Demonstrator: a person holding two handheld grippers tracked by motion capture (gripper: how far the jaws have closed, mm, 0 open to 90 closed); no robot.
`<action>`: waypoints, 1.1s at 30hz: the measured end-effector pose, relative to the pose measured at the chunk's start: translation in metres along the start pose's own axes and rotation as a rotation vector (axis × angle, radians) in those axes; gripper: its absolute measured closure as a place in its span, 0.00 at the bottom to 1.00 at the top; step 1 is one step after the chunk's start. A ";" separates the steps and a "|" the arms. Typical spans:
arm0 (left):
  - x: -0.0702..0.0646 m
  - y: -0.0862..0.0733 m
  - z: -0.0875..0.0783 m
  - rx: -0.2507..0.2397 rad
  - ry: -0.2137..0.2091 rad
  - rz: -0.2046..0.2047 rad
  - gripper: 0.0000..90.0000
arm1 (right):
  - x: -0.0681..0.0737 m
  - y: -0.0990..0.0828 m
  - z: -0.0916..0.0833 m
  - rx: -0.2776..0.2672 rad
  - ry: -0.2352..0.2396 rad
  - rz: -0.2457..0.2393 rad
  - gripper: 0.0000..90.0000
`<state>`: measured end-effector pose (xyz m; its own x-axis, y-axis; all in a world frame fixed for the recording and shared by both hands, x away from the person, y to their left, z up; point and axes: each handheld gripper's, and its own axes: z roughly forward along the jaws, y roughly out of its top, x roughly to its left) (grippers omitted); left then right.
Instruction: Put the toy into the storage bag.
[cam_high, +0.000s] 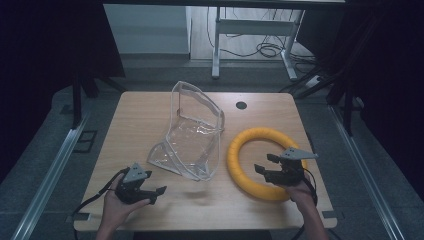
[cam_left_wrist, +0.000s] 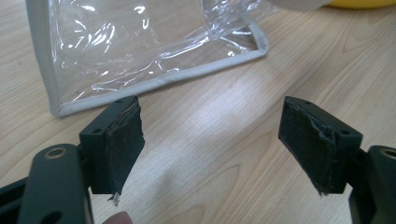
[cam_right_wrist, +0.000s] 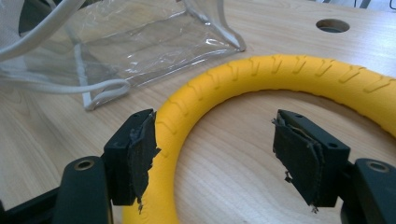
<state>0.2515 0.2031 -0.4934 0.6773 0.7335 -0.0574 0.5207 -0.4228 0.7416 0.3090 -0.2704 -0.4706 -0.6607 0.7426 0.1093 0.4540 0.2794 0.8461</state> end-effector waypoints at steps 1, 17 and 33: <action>0.001 -0.001 0.000 0.011 0.009 0.007 0.24 | -0.002 0.001 -0.001 -0.003 -0.002 0.000 0.34; 0.007 -0.009 0.002 0.014 -0.026 -0.046 0.22 | -0.011 -0.007 -0.004 -0.020 0.003 0.088 0.35; 0.003 -0.010 0.002 0.011 0.023 -0.046 0.22 | -0.018 -0.025 -0.014 0.018 -0.025 0.084 0.34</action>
<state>0.2494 0.2086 -0.5025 0.6403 0.7644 -0.0756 0.5570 -0.3943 0.7310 0.3016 -0.2995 -0.4867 -0.6044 0.7791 0.1665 0.5185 0.2261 0.8246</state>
